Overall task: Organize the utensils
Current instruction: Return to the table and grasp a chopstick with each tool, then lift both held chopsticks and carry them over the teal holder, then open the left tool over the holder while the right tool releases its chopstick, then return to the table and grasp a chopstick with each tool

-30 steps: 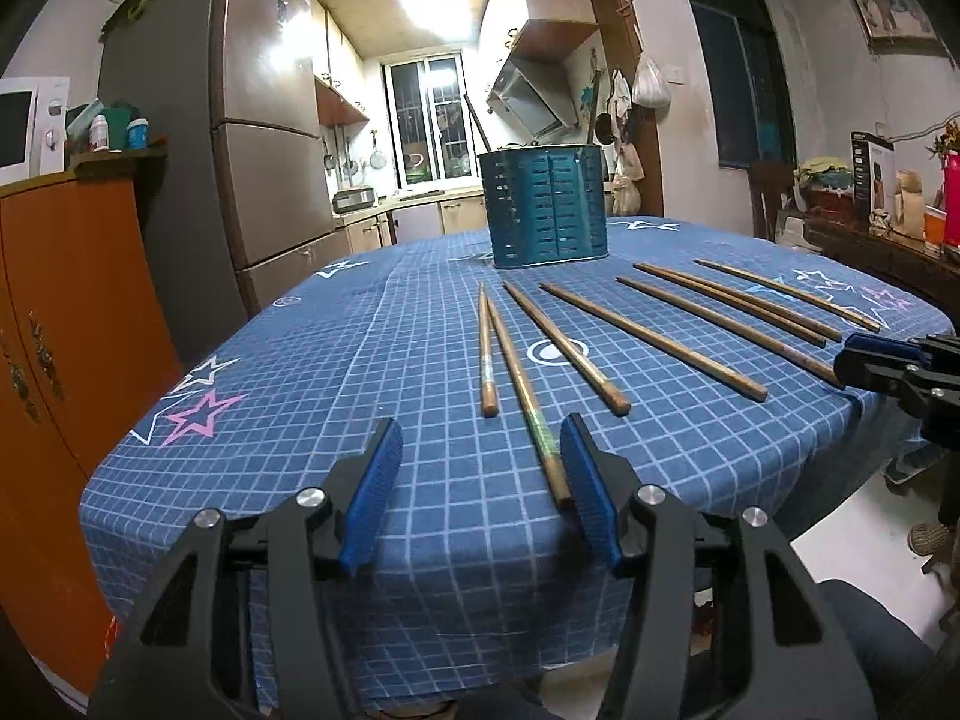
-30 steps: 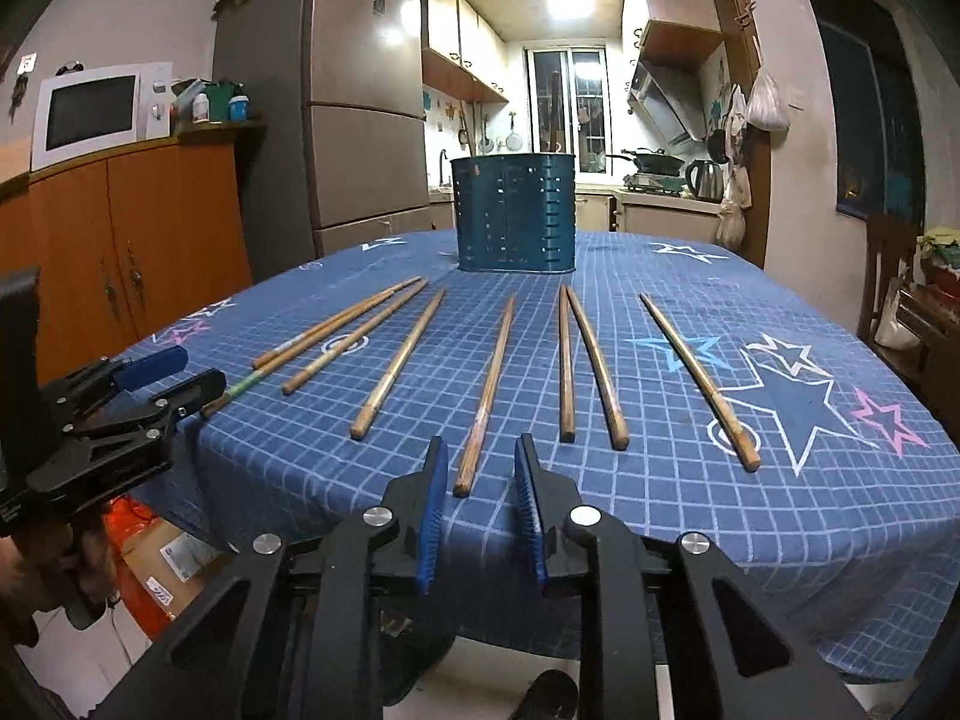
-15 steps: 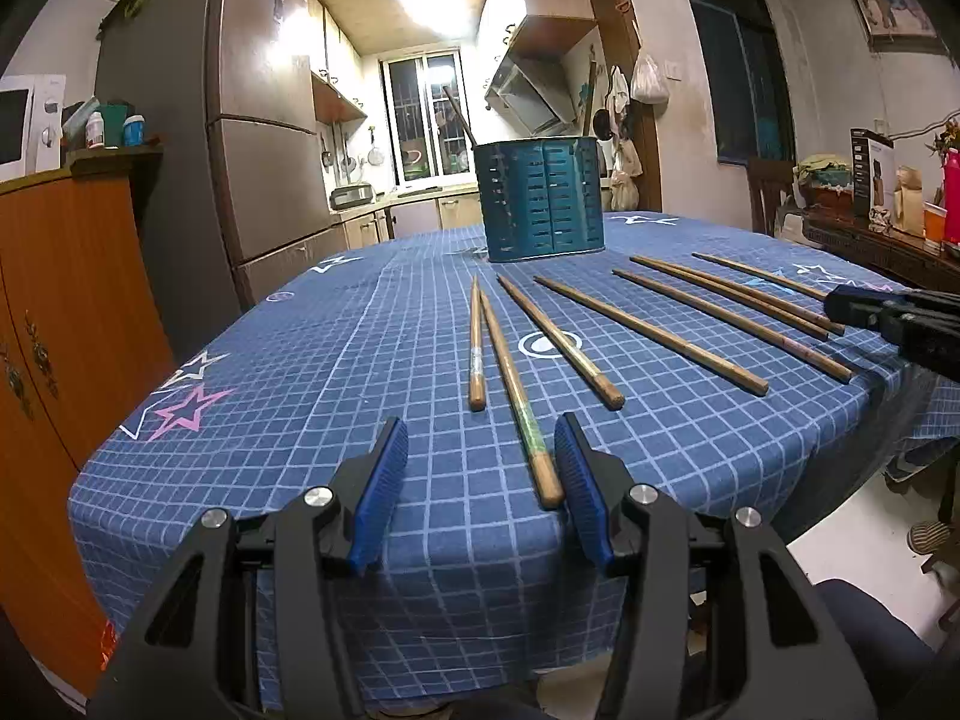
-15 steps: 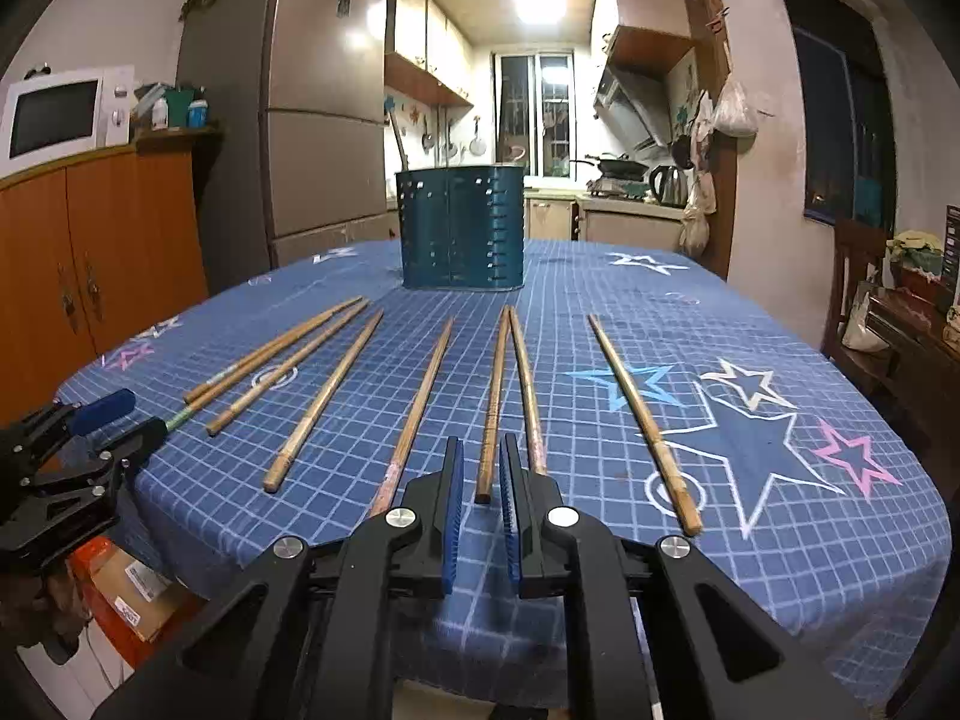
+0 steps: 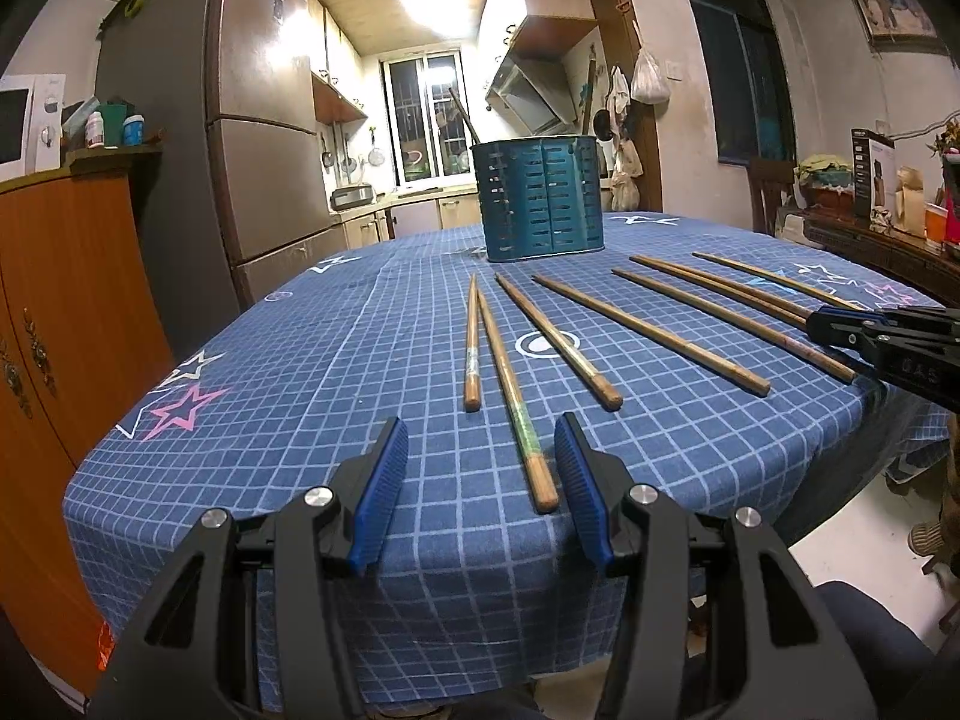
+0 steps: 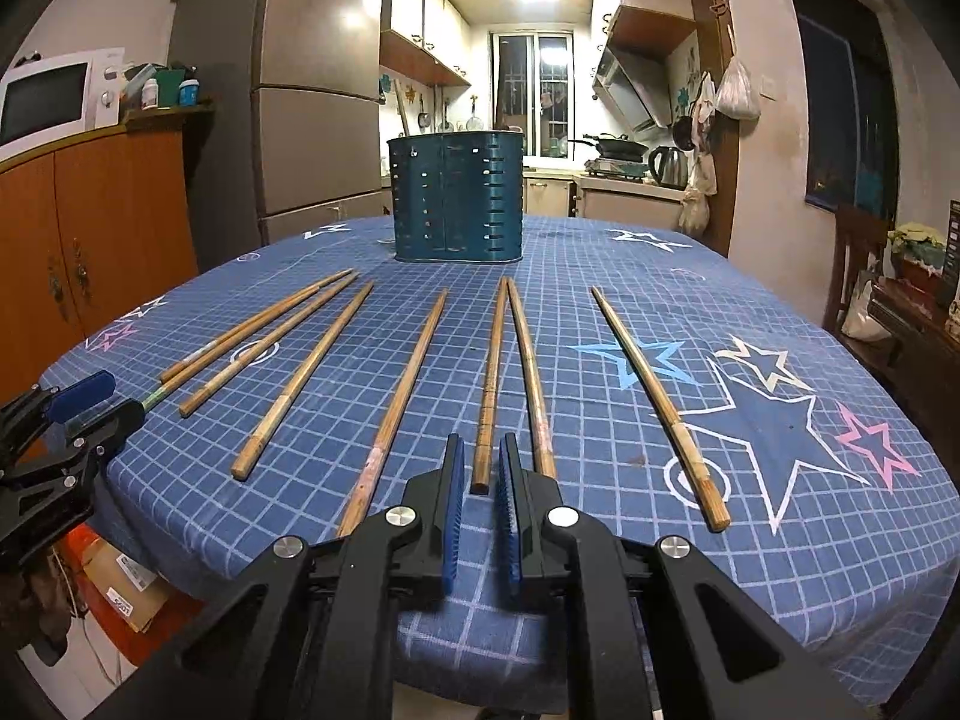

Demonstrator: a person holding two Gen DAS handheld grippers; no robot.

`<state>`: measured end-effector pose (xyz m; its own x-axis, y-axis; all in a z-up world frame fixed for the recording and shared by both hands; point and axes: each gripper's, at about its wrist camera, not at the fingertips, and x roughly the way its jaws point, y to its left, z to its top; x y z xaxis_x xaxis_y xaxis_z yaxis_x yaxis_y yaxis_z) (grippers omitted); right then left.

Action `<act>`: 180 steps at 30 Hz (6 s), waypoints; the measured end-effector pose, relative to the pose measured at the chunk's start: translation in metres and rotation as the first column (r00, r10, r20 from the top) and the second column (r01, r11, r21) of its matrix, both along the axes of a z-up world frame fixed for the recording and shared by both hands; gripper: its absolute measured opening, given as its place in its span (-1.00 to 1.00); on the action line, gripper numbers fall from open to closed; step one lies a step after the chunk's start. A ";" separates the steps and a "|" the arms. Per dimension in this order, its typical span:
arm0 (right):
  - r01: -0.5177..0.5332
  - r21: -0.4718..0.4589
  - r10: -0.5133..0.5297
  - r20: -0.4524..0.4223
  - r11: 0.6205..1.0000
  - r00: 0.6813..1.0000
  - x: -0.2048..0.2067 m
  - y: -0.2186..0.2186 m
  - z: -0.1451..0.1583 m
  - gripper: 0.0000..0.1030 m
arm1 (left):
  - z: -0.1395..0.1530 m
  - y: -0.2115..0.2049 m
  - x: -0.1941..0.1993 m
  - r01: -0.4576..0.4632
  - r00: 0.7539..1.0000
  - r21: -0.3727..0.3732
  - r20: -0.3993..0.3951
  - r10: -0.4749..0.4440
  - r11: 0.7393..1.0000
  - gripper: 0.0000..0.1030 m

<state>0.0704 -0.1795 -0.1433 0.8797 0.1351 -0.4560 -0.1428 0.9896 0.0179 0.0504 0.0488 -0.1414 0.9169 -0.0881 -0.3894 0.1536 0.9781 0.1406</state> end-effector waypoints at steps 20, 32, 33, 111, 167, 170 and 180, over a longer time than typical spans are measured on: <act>0.009 -0.022 -0.009 0.029 1.000 1.000 -0.009 0.004 -0.003 -0.81 | -0.009 -0.010 -0.014 0.009 0.999 -0.004 0.049 -0.009 1.000 -0.87; 0.018 0.000 -0.018 0.102 1.000 0.995 -0.021 -0.002 0.008 -0.87 | 0.011 -0.010 -0.019 0.009 0.996 -0.013 0.094 -0.007 1.000 -0.90; 0.017 0.000 -0.017 0.115 1.000 0.993 -0.023 -0.003 0.013 -0.87 | 0.018 -0.010 -0.021 0.012 0.994 -0.013 0.110 -0.010 1.000 -0.90; -0.203 0.090 0.157 0.369 0.975 0.916 0.273 -0.024 0.368 -0.87 | 0.312 -0.063 0.275 0.183 0.950 -0.176 0.285 -0.128 0.967 -0.90; -0.251 0.075 0.237 0.157 0.965 0.959 -0.031 0.044 0.071 -0.46 | 0.074 0.048 0.056 0.044 0.999 -0.116 -0.012 -0.046 0.992 0.19; -0.226 0.053 0.221 0.091 0.973 0.971 -0.026 0.055 0.038 -0.46 | 0.055 0.047 0.053 0.056 0.998 -0.106 -0.030 -0.060 0.993 0.19; -0.197 0.049 0.195 0.039 0.979 0.980 -0.019 0.065 -0.001 -0.48 | 0.018 0.045 0.044 0.082 0.995 -0.093 -0.057 -0.088 0.992 0.08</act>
